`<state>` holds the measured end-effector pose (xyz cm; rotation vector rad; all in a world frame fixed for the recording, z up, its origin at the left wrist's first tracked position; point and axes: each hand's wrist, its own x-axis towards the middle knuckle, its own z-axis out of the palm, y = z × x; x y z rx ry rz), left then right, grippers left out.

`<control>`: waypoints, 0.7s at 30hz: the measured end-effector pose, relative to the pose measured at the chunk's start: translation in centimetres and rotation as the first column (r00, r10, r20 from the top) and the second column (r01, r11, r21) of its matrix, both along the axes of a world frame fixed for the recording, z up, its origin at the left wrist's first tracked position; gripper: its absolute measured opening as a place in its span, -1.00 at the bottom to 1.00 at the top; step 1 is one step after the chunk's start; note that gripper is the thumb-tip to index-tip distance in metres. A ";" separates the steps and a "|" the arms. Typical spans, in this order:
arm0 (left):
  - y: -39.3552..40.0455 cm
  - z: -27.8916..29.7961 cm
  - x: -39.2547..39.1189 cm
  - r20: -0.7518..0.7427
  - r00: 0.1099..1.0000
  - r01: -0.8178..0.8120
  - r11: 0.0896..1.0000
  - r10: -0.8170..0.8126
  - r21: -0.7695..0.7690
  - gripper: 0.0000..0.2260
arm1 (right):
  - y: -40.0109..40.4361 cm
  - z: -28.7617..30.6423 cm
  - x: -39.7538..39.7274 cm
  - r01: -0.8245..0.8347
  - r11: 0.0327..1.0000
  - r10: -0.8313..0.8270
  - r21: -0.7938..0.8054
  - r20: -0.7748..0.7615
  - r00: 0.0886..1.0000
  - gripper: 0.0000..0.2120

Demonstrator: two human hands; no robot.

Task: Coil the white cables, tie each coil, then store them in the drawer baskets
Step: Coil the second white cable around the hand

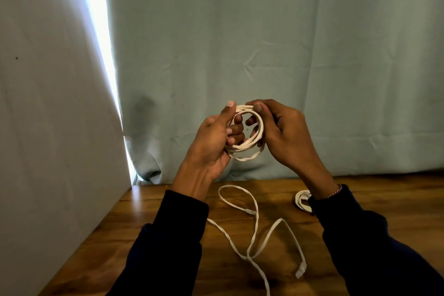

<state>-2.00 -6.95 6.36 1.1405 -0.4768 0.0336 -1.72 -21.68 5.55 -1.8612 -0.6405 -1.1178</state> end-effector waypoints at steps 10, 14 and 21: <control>-0.3 -0.5 0.3 0.206 0.960 -0.242 0.933 0.191 0.266 -0.66 | -0.3 0.4 -0.6 -0.341 0.873 0.471 0.348 -0.422 0.775 -0.75; 0.5 -0.4 0.6 0.040 0.999 0.016 0.999 -0.018 0.051 -0.74 | 0.0 0.2 -0.4 -0.446 0.761 0.624 0.471 -0.345 0.701 -0.76; 0.4 -0.5 0.9 -0.041 0.979 0.192 0.971 -0.200 -0.142 -0.78 | -0.4 0.4 -0.5 -0.467 0.818 0.566 0.335 -0.326 0.757 -0.72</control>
